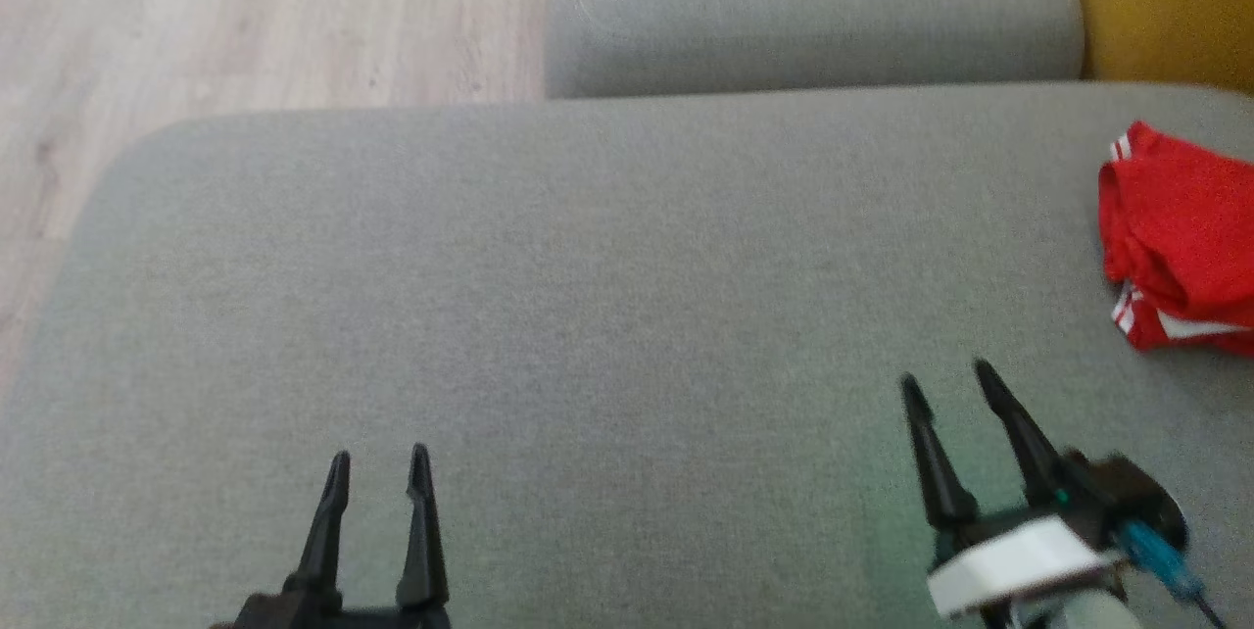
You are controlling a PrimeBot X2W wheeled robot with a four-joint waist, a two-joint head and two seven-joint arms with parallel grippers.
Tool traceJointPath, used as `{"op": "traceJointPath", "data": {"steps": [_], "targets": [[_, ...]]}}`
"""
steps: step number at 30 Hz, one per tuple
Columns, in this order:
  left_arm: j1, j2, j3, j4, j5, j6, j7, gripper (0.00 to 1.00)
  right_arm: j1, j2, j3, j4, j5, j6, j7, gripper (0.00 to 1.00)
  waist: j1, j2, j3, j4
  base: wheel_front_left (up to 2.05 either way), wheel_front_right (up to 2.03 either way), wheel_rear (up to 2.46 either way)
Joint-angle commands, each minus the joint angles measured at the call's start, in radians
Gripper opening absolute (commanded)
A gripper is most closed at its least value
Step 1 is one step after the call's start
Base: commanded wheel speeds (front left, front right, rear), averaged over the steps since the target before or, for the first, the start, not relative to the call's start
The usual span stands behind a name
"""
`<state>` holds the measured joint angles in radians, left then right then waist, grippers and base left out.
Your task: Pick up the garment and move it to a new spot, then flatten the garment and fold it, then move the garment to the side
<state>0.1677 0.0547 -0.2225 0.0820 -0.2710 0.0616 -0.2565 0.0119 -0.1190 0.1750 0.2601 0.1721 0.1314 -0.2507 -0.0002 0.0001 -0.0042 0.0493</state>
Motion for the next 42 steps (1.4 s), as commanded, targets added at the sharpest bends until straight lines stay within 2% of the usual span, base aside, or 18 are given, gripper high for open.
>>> {"op": "traceJointPath", "data": {"steps": [1,5,11,26,38,39,40,42], "targets": [[-0.008,-0.005,0.042,-0.038,0.01,0.007,-0.005,1.0,0.017,0.01,-0.01,-0.057,-0.006,-0.001,-0.011,1.0,0.0002,-0.0001,-0.035,0.022,0.0,0.0,0.0],[0.028,-0.005,0.063,-0.05,0.008,0.007,-0.005,1.0,0.106,0.029,-0.054,-0.117,-0.03,-0.001,-0.011,1.0,0.0002,-0.0001,-0.07,0.024,0.0,0.0,0.0],[0.076,-0.005,0.074,-0.064,0.033,-0.006,-0.005,1.0,0.163,0.049,-0.074,-0.134,-0.068,-0.001,-0.011,1.0,0.0002,-0.0001,-0.104,0.01,0.0,0.0,0.0],[0.097,-0.005,0.075,-0.066,0.059,-0.018,-0.005,1.0,0.184,0.066,-0.093,-0.125,-0.099,-0.001,-0.011,1.0,0.0002,-0.0001,-0.134,-0.017,0.0,0.0,0.0],[0.105,-0.005,0.076,-0.066,0.052,-0.015,-0.005,1.0,0.175,0.068,-0.079,-0.117,-0.113,-0.001,-0.011,1.0,0.0002,-0.0001,-0.133,-0.068,0.0,0.0,0.0],[0.104,-0.005,0.076,-0.066,0.053,-0.015,-0.005,0.0,0.174,0.068,-0.077,-0.117,-0.113,-0.001,-0.011,0.0,0.0002,-0.0001,-0.133,-0.073,0.0,0.0,0.0],[0.142,0.002,0.042,-0.032,0.051,-0.018,0.0,0.0,0.208,0.073,-0.101,-0.084,-0.102,0.0,0.0,0.0,0.0003,-0.0001,-0.133,-0.07,0.0,0.0,0.0],[0.145,0.002,0.038,-0.001,0.05,-0.018,0.001,0.0,0.211,0.073,-0.1,-0.052,-0.1,0.0,0.001,0.0,0.0003,-0.0001,-0.133,-0.071,0.0,0.0,0.0]]}}
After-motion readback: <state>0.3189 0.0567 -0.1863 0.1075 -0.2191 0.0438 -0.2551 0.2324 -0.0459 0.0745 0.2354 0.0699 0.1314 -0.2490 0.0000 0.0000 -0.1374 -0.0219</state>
